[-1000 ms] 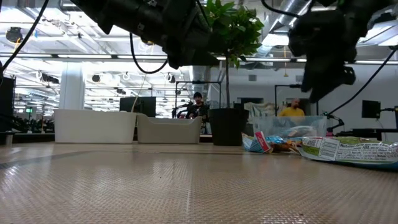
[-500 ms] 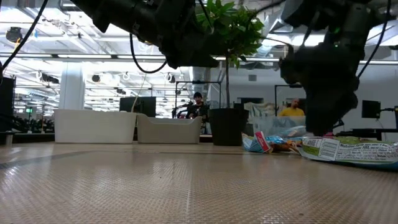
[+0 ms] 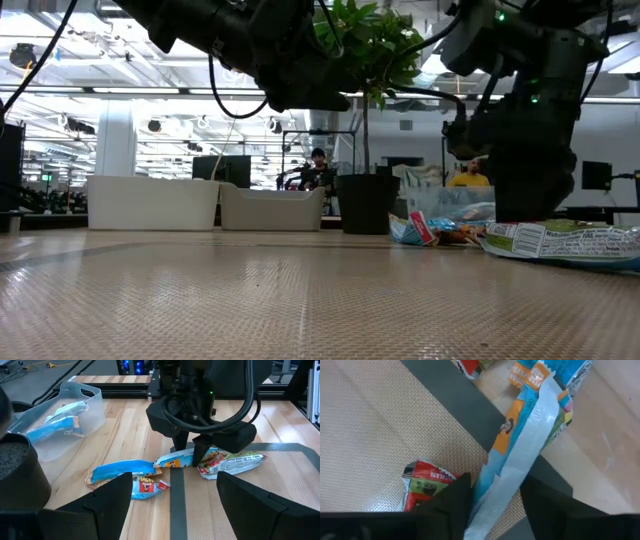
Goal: Pick and place Granola Bars by type
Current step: Put the yellow granola bar into the transparent bin
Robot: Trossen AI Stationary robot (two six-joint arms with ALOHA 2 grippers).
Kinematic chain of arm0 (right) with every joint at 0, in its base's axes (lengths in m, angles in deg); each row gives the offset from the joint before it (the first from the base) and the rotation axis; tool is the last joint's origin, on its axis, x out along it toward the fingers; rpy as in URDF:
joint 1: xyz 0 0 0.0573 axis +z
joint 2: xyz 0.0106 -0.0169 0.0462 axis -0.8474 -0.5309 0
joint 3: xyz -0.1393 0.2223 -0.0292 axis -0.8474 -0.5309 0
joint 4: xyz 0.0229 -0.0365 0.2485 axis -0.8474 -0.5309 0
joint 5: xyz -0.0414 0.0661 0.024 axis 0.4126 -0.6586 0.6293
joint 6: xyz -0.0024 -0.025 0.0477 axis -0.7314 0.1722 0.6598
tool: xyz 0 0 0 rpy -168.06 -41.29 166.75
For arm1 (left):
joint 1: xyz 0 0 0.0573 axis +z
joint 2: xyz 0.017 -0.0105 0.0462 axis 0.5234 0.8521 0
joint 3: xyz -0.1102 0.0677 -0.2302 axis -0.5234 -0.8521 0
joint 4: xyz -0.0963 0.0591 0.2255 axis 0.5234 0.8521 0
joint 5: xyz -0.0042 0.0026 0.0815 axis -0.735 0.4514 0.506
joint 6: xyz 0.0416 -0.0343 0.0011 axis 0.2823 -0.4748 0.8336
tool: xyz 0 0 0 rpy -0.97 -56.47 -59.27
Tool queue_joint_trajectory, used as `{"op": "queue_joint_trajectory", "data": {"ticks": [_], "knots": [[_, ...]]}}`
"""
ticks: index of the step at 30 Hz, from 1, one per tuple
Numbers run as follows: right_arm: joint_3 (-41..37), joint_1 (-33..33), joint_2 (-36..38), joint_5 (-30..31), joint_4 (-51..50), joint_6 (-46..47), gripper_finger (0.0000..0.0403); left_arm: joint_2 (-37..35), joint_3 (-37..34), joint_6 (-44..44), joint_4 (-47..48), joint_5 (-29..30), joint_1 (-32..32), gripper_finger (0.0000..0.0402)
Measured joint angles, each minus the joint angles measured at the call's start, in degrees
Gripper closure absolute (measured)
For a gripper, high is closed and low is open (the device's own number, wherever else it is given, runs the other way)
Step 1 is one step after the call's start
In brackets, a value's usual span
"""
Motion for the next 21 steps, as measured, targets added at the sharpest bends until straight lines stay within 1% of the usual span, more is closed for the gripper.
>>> {"op": "queue_joint_trajectory", "data": {"ticks": [5, 9, 21], "knots": [[-0.2, 0.0, 1.5, -0.1, 0.9, -1.2, 0.0302, 0.0, 0.0, 0.0, 0.0, 0.0, 0.0, 0.012], [-0.2, 0.0, 2.8, 0.0, 1.1, -2.4, 0.0339, 0.0, 0.0, 0.0, -0.1, 0.0, 0.0, 0.012], [-0.2, 0.0, 7.1, 1.7, 1.7, -3.9, 0.0378, 0.0, 0.0, 0.0, -0.2, 0.0, 0.0, 0.012]]}}
